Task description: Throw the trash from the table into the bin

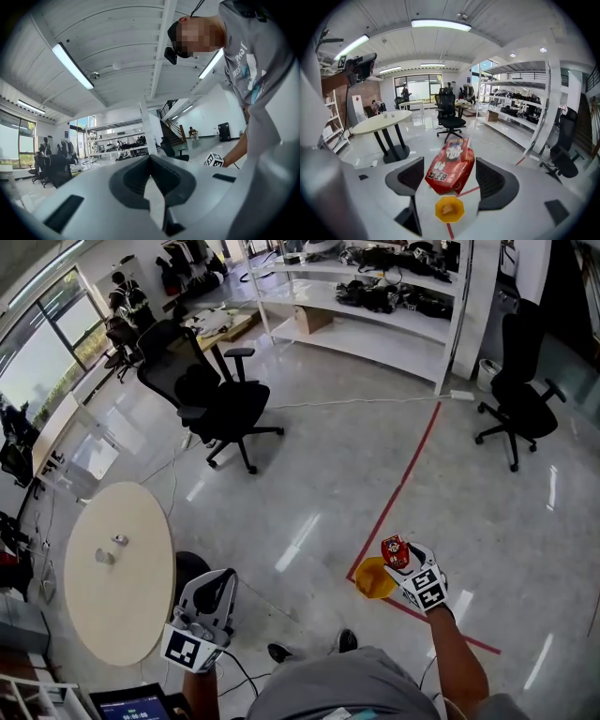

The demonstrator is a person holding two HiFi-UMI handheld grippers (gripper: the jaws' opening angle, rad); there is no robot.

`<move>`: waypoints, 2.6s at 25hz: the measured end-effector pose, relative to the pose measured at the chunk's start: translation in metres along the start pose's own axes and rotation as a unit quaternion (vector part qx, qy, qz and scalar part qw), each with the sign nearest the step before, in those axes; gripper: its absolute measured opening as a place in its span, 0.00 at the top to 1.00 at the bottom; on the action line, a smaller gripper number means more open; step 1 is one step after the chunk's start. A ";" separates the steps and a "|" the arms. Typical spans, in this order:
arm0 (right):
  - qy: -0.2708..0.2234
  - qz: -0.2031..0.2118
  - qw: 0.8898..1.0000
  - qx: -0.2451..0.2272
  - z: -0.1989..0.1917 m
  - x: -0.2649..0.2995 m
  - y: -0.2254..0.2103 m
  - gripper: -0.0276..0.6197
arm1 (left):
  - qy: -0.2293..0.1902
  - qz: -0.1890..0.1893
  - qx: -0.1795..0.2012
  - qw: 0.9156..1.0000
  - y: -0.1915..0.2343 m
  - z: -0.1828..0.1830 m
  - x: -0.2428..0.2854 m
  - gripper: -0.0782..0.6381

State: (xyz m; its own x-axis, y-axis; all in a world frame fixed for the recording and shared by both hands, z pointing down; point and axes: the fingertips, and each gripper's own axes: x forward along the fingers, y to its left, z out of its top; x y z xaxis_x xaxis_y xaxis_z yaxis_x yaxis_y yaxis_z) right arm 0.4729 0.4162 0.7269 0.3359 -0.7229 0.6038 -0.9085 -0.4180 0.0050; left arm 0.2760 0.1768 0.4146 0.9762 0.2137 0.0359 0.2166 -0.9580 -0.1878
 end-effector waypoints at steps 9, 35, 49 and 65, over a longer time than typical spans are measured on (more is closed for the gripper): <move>-0.005 -0.014 1.000 0.008 0.004 -0.001 -0.017 0.45 | 0.010 0.007 0.009 1.000 -0.004 -0.002 -0.003 0.83; -0.174 0.000 0.981 -0.087 0.217 -0.050 0.110 0.95 | 0.004 0.108 -0.003 0.994 0.093 -0.009 -0.160 0.83; -0.250 0.069 0.940 -0.223 0.428 0.033 0.394 0.95 | -0.033 0.247 0.013 0.968 0.274 0.005 -0.440 0.83; -0.276 0.218 0.882 -0.314 0.541 0.149 0.666 0.95 | -0.021 0.384 0.002 0.923 0.336 -0.034 -0.649 0.83</move>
State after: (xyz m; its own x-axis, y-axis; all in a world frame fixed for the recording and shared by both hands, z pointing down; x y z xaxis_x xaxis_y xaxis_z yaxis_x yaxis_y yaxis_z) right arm 0.0520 -0.2672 0.3891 -0.1675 -0.9698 0.1776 -0.8812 0.2280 0.4140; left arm -0.2849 -0.2903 0.3617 0.8403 -0.5219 -0.1468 -0.5402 -0.8289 -0.1452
